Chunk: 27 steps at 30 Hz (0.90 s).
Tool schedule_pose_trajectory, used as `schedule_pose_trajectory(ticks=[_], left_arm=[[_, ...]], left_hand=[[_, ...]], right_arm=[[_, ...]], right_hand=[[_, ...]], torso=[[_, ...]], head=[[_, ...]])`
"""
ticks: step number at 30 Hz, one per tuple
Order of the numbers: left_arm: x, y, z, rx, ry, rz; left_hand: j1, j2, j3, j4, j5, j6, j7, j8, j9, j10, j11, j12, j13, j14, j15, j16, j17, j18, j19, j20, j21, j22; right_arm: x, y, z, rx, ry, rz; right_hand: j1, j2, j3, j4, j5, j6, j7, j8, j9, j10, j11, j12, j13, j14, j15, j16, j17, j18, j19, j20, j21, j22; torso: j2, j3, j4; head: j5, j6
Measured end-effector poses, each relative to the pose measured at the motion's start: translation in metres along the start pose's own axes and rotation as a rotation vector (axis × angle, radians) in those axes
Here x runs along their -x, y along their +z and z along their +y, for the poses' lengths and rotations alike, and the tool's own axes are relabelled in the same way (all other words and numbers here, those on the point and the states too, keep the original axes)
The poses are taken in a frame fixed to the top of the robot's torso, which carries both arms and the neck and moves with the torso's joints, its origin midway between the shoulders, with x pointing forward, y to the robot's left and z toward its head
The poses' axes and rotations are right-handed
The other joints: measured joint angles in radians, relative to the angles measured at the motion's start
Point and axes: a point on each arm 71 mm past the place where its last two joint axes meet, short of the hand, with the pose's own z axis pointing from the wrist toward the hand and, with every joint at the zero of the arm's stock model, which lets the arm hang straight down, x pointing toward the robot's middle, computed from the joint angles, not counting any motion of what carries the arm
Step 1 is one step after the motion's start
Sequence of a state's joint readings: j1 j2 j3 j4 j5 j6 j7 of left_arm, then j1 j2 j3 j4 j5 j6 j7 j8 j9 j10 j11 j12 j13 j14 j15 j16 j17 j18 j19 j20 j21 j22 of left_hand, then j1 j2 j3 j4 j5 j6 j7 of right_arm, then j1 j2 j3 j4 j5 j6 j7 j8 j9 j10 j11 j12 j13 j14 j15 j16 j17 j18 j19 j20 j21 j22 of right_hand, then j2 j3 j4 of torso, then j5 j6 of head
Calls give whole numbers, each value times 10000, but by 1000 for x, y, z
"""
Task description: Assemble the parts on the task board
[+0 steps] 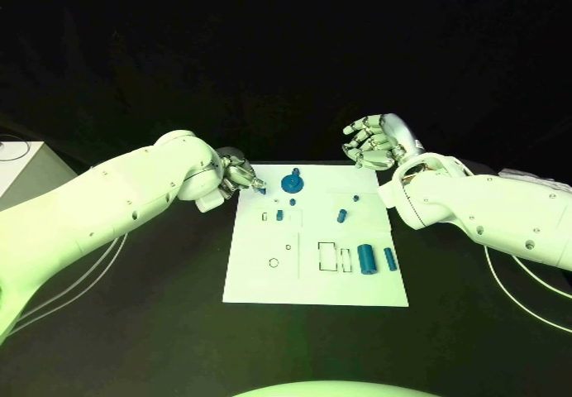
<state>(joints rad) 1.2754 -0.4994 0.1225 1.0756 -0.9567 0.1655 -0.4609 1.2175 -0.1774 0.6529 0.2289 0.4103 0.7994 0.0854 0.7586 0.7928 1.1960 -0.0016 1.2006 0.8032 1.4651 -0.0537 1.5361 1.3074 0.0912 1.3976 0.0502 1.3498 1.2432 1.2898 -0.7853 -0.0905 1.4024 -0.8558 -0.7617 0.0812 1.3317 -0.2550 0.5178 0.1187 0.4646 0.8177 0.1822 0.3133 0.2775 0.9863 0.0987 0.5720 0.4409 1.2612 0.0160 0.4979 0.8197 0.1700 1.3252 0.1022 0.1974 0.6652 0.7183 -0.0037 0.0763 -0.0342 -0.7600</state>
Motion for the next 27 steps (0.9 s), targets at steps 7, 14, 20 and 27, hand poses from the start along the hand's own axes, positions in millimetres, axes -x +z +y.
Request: schedule_pose_trajectory(ticks=[7,14,20,27], left_arm=[[-5,-14,-5,-240,301,-103],[-16,-20,-11,-443,714,-329],[-29,-18,-7,-406,936,-440],[-42,-14,-1,-311,1126,-426]], left_hand=[[-41,-41,-29,-29,59,79,-69,-1,110,125,-19,42,114,4,-3,50,0,1,35,-35,95,94],[-79,-79,-29,-29,98,146,-103,-1,134,162,-56,78,174,35,-34,50,0,0,104,-37,133,172],[-105,-105,-29,-29,98,217,-104,-3,134,212,-37,78,217,-1,-69,50,0,1,106,-35,171,204],[-106,-105,-29,-29,98,218,-104,-5,133,212,-37,78,217,-1,-69,50,0,0,105,-35,171,204]], right_arm=[[1,-1,-3,-60,-33,-21],[1,-1,-4,-82,-32,-14],[0,-1,-4,-89,-27,-4],[0,-2,-5,-103,-22,9]], right_hand=[[1,-1,0,0,0,6,-7,0,0,0,0,0,0,0,0,0,-1,-1,0,0,0,0],[1,-1,0,0,0,5,-8,0,0,0,0,0,1,0,0,0,-2,0,0,0,0,1],[1,-1,0,0,0,5,-9,0,1,0,0,0,1,0,0,0,-3,0,0,0,0,0],[1,-1,0,0,0,4,-10,0,1,0,0,0,1,0,0,0,-5,0,0,0,0,1]], torso=[[-40,-14,38],[-55,-25,58],[-50,-22,52],[-34,-21,21]], head=[[0,-30],[22,-52],[48,-58],[55,-76]])
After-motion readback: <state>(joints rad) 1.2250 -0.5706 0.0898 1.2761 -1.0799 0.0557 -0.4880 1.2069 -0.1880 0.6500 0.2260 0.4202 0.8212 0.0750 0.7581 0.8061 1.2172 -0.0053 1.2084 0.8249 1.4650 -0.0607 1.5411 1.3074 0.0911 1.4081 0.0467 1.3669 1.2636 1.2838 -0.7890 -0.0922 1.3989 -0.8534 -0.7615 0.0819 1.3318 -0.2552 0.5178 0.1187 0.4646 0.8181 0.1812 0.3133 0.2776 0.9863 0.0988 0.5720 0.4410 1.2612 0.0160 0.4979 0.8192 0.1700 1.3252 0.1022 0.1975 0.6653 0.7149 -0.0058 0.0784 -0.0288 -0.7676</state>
